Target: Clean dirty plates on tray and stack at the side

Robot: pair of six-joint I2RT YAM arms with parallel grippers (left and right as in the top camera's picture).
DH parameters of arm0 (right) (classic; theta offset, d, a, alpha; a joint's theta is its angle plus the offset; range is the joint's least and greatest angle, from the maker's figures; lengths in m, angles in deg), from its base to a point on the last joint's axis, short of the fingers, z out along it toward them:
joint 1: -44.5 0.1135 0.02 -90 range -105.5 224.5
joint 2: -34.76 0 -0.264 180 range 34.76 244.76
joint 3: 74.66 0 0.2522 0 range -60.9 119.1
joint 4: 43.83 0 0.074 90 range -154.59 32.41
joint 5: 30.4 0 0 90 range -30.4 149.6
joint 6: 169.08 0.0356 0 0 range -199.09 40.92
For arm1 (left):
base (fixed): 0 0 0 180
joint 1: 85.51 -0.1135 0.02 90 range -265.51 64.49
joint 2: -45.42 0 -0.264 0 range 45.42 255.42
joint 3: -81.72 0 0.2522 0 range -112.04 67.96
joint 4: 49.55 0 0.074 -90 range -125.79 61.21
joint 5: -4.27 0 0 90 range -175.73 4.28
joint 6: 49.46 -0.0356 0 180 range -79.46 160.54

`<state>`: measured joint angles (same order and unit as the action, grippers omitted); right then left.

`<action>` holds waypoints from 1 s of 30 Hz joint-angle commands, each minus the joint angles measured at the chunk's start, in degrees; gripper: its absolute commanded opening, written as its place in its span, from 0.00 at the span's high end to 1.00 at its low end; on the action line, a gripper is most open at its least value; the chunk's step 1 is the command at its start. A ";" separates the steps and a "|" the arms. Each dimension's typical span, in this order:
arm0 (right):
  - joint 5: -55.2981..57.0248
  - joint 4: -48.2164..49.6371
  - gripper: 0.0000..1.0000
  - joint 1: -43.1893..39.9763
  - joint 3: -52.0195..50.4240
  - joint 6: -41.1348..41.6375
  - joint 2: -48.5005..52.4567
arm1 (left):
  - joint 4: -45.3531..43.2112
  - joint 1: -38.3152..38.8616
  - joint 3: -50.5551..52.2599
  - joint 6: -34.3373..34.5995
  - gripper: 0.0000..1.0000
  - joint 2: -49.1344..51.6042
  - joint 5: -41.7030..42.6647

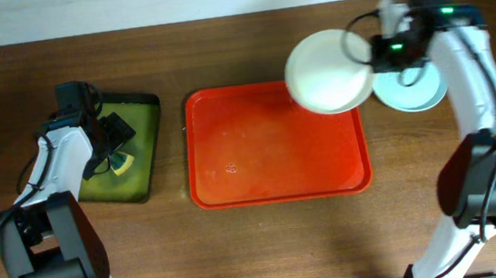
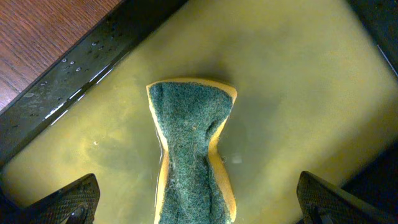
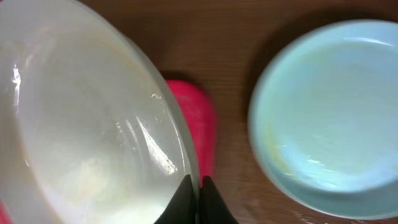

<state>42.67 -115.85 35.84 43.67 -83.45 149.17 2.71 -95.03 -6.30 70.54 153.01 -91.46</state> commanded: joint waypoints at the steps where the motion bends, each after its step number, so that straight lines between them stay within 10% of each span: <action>1: -7.91 3.04 0.96 -9.94 0.44 4.33 4.33 | 0.07 -0.39 -0.48 -0.11 0.00 0.20 0.55; 13: 2.64 7.69 0.95 -22.05 0.44 15.82 12.70 | 0.07 -0.39 -0.48 -0.11 0.01 0.20 0.55; 16: 2.62 6.16 0.14 -22.23 0.57 16.26 11.13 | 0.07 -0.39 -0.48 -0.11 0.01 0.20 0.55; 17: 2.75 5.20 0.02 -22.18 0.57 16.57 8.90 | 0.07 -0.39 -0.48 -0.11 0.01 0.20 0.55; 30: 3.91 -30.86 0.02 4.83 -21.55 20.31 -52.37 | 0.07 -0.39 -0.48 -0.11 0.01 0.20 0.55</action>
<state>46.22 -145.49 38.50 23.43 -63.45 99.84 2.69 -95.03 -6.30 70.52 153.01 -91.40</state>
